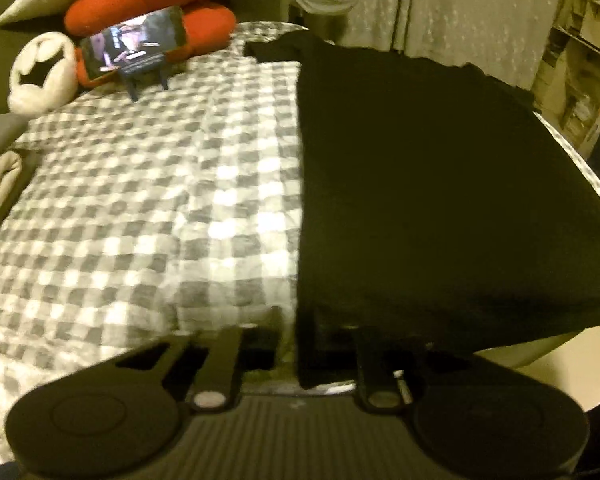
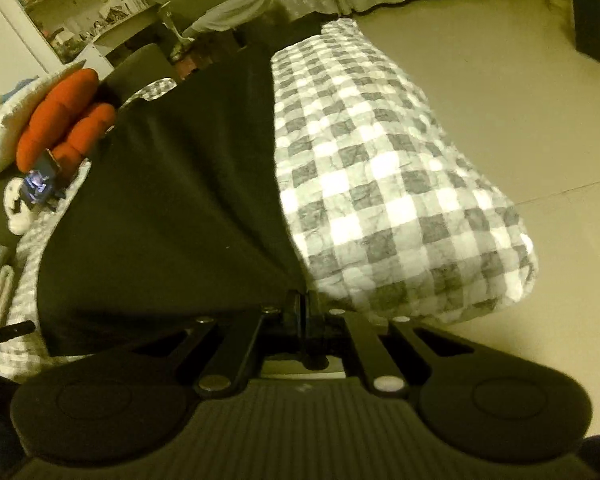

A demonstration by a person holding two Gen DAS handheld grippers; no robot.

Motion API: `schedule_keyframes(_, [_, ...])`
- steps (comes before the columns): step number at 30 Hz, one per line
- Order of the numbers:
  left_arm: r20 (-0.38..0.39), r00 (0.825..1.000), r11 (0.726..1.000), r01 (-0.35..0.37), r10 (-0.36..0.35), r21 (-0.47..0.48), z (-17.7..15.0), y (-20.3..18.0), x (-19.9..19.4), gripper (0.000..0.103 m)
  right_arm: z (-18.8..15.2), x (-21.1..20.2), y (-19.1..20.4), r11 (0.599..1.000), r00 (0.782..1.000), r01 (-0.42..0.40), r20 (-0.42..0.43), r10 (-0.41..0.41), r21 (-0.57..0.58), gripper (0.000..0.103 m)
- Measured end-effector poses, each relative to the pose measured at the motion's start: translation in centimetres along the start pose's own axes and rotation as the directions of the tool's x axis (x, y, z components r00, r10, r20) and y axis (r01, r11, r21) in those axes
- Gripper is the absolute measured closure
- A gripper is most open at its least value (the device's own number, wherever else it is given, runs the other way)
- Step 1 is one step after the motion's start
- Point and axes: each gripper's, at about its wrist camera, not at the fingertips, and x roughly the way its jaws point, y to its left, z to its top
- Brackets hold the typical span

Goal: Fold clothes

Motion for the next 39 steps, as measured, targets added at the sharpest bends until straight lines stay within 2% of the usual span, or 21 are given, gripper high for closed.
schedule_keyframes(1, [-0.001,1.000,1.000,-0.002,0.002,0.001,0.0,-0.1,0.2,0.065,-0.1,0.1,0.1,1.000,1.000,0.007,0.002,-0.007,-0.009,0.100])
schedule_keyframes(5, [0.004,1.000,1.000,-0.026,0.026,0.014,0.0,-0.3,0.9,0.065,-0.1,0.3,0.2,1.000,1.000,0.005,0.005,-0.005,-0.023,0.096])
schedule_keyframes(6, [0.004,0.999,0.999,-0.032,0.032,0.025,-0.1,-0.5,1.0,0.065,-0.1,0.2,0.1,1.000,1.000,0.000,0.008,0.000,-0.021,0.088])
schedule_keyframes(10, [0.011,1.000,0.999,-0.019,0.019,0.032,0.2,-0.4,0.6,0.063,0.5,-0.5,0.4,0.999,0.999,-0.008,0.053,0.010,-0.049,0.086])
schedule_keyframes(13, [0.066,0.998,0.999,-0.005,0.003,0.031,1.2,-0.1,-0.3,0.062,2.2,-0.7,2.1,0.987,0.993,0.023,0.115,-0.005,-0.162,0.062])
schedule_keyframes(15, [0.095,0.995,0.999,-0.023,0.020,0.025,2.4,0.0,-0.3,0.057,3.8,-0.1,3.1,0.972,0.991,0.061,0.130,-0.032,-0.226,0.062])
schedule_keyframes(17, [0.098,0.995,1.000,-0.011,0.012,-0.017,4.0,0.4,0.2,0.056,6.1,1.2,3.7,0.967,0.991,0.069,0.131,-0.037,-0.247,0.062])
schedule_keyframes(22, [0.131,0.991,0.993,0.018,-0.002,-0.115,8.0,0.2,1.8,0.051,11.9,5.7,4.2,0.961,0.995,0.032,0.096,-0.006,-0.276,0.062])
schedule_keyframes(24, [0.121,0.993,0.990,0.010,0.007,-0.140,9.6,-0.2,3.3,0.047,14.0,7.9,4.5,0.958,0.997,0.008,0.080,0.016,-0.288,0.062])
schedule_keyframes(28, [0.086,0.996,0.981,-0.005,0.022,-0.192,12.7,-0.7,6.7,0.045,16.3,11.2,5.1,0.949,0.997,0.028,0.074,-0.005,-0.313,0.062])
schedule_keyframes(31, [0.097,0.994,0.987,-0.038,0.054,-0.155,14.4,-1.0,9.3,0.045,17.2,13.1,5.1,0.935,0.996,0.078,0.071,-0.056,-0.347,0.063])
schedule_keyframes(32, [0.091,0.994,0.989,-0.054,0.066,-0.135,14.5,-1.1,10.3,0.045,17.4,13.7,5.1,0.929,0.995,0.094,0.069,-0.075,-0.359,0.086])
schedule_keyframes(33, [0.077,0.995,0.991,-0.060,0.070,-0.122,14.4,-1.0,11.0,0.046,17.5,13.8,5.1,0.922,0.994,0.106,0.070,-0.086,-0.373,0.101])
schedule_keyframes(34, [0.083,0.994,0.993,-0.057,0.065,-0.104,14.2,-1.0,11.2,0.048,17.6,13.8,5.1,0.915,0.993,0.118,0.072,-0.098,-0.385,0.102])
schedule_keyframes(36, [0.095,0.994,0.997,-0.054,0.059,-0.052,13.9,-1.0,11.2,0.057,18.1,12.9,4.8,0.918,0.987,0.154,0.100,-0.126,-0.365,0.102])
schedule_keyframes(38, [0.092,0.994,0.998,-0.052,0.054,-0.024,14.0,-1.1,10.5,0.092,18.7,12.3,3.9,0.926,0.984,0.169,0.118,-0.136,-0.338,0.102])
schedule_keyframes(39, [0.085,0.995,0.999,-0.047,0.049,-0.028,14.0,-1.1,10.4,0.093,18.6,12.4,3.5,0.932,0.986,0.154,0.107,-0.125,-0.329,0.102])
